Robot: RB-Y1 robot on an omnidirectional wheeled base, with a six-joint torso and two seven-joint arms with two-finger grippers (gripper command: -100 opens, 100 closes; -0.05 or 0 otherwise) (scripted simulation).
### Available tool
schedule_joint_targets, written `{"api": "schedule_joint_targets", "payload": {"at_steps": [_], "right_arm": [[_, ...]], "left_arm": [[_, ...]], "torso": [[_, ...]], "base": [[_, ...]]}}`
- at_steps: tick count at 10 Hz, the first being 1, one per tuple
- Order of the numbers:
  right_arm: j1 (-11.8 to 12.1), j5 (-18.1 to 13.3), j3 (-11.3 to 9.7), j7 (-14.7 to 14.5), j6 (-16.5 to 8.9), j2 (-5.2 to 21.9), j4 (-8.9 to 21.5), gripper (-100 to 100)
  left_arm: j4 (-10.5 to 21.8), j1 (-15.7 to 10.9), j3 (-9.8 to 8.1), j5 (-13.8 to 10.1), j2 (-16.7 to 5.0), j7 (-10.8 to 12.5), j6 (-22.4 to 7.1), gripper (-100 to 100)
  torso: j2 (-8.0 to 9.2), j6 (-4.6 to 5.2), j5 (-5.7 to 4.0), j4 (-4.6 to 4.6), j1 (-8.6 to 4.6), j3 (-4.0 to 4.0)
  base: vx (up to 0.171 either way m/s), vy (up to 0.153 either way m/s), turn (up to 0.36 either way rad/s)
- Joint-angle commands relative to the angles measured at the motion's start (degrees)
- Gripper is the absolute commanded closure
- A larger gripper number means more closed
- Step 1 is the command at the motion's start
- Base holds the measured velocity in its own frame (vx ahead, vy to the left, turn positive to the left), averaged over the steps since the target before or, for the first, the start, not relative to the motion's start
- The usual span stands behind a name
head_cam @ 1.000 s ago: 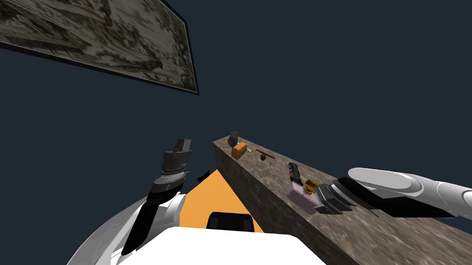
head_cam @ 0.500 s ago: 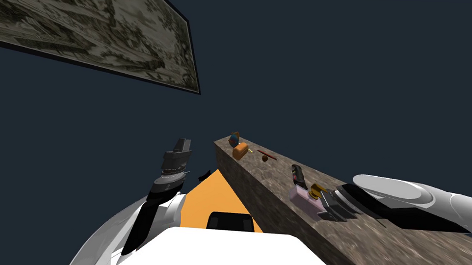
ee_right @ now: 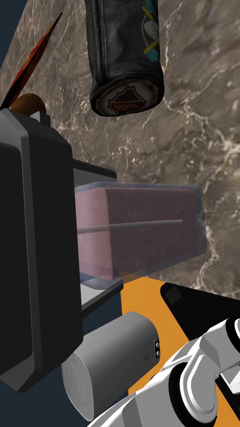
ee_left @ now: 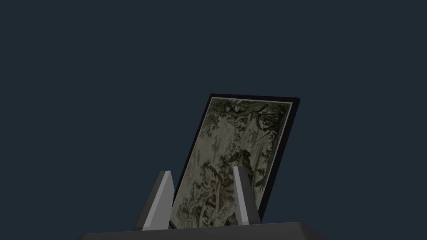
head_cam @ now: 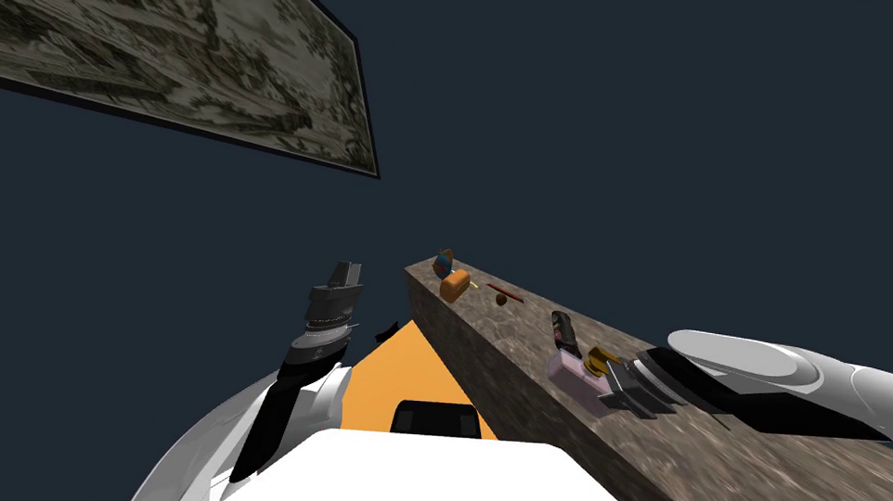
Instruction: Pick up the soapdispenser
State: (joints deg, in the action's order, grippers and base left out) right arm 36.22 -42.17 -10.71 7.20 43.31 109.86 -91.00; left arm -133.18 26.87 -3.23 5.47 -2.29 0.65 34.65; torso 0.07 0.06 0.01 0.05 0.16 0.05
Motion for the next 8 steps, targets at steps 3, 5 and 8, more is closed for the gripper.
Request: {"api": "schedule_joint_targets", "payload": {"at_steps": [3,5,8], "right_arm": [[-0.6,1.3,0.7,0.6,0.9,2.5,-0.5,100],[-1.2,1.8,1.4,1.5,1.8,4.4,-0.8,100],[-0.8,0.8,2.3,2.2,2.3,3.7,-0.6,0]], "left_arm": [[0.0,0.0,0.00,0.0,0.0,0.0,0.0,0],[0.0,0.0,0.00,0.0,0.0,0.0,0.0,0],[0.0,0.0,0.00,0.0,0.0,0.0,0.0,0]], "torso": [[0.04,0.03,0.04,0.02,0.00,0.03],[0.13,0.02,0.05,0.05,0.02,0.09],[0.05,0.00,0.04,0.02,0.05,0.04]], "base": [[-0.012,-0.006,-0.051],[-0.026,-0.007,-0.065],[-0.003,-0.001,-0.003]]}}
